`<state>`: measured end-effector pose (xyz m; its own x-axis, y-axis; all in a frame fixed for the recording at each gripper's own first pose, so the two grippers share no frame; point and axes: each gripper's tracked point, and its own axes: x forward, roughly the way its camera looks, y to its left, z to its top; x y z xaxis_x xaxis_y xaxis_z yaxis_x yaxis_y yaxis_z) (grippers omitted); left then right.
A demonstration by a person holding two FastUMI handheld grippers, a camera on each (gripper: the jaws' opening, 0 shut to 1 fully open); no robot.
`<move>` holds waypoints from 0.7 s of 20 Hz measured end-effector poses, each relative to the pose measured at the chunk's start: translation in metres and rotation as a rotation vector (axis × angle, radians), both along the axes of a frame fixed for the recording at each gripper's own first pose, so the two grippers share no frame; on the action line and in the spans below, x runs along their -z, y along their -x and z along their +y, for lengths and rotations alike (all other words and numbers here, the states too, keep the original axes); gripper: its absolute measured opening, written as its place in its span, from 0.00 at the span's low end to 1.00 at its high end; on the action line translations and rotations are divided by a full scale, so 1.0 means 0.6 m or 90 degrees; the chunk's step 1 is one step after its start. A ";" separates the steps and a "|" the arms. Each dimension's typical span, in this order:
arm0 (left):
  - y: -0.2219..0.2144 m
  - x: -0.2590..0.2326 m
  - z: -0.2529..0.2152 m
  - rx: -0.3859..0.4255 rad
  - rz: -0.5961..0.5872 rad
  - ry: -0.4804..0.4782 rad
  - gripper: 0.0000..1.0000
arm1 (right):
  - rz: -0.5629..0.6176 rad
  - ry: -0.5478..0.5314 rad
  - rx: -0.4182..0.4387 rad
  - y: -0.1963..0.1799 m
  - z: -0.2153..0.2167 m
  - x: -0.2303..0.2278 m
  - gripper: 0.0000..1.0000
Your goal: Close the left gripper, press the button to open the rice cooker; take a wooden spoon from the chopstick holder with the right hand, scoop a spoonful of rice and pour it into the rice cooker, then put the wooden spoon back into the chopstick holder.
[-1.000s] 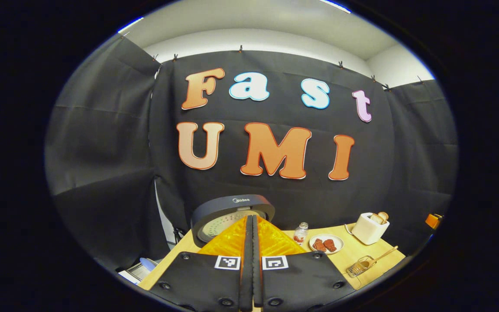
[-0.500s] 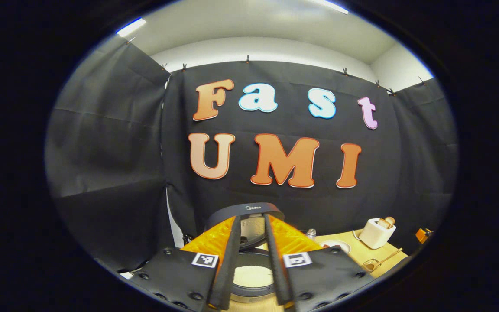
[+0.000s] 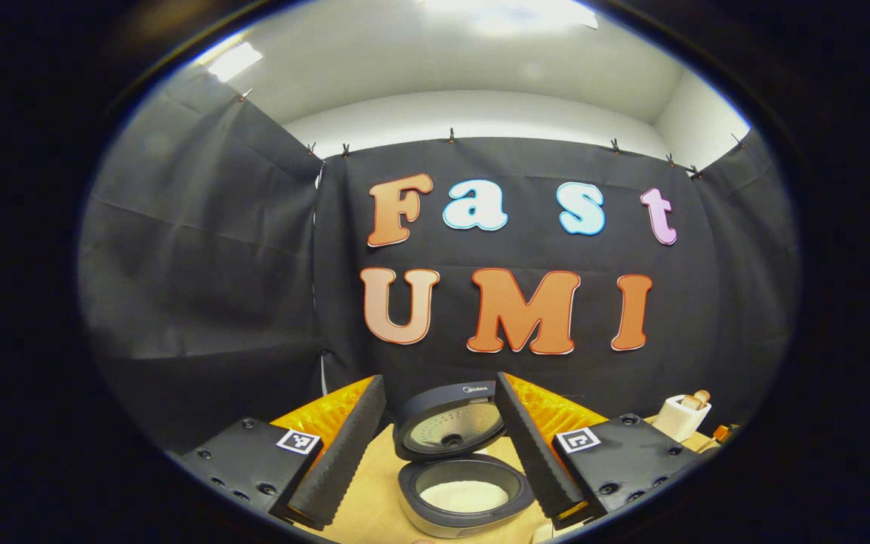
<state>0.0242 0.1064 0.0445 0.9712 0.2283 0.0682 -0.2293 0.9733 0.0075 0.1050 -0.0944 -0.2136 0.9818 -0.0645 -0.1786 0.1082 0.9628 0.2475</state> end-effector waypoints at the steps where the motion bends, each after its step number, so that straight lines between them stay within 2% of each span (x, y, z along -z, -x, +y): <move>1: 0.004 0.003 0.003 -0.005 0.006 0.004 0.96 | 0.009 -0.013 0.003 -0.003 0.000 0.013 0.95; 3: 0.009 0.009 0.011 -0.010 0.017 0.007 0.98 | 0.017 -0.040 0.000 -0.006 0.004 0.032 0.95; 7: 0.022 0.016 0.029 -0.024 0.026 -0.009 0.98 | 0.044 -0.078 -0.008 -0.015 0.022 0.072 0.88; 9: 0.025 0.033 0.030 -0.022 0.043 -0.009 0.95 | 0.061 -0.112 0.003 -0.018 0.022 0.092 0.77; 10: 0.027 0.037 0.030 -0.020 0.049 -0.009 1.00 | 0.059 -0.135 0.009 -0.019 0.023 0.093 0.58; 11: 0.028 0.043 0.034 -0.020 0.056 -0.010 1.00 | 0.056 -0.155 0.015 -0.023 0.024 0.091 0.61; 12: 0.029 0.046 0.037 -0.021 0.061 -0.013 1.00 | 0.051 -0.175 0.014 -0.026 0.030 0.089 0.51; 13: 0.029 0.048 0.041 -0.023 0.064 -0.017 1.00 | 0.047 -0.193 0.013 -0.031 0.033 0.085 0.48; 14: 0.030 0.053 0.042 -0.025 0.068 -0.020 1.00 | 0.049 -0.202 0.009 -0.030 0.038 0.089 0.40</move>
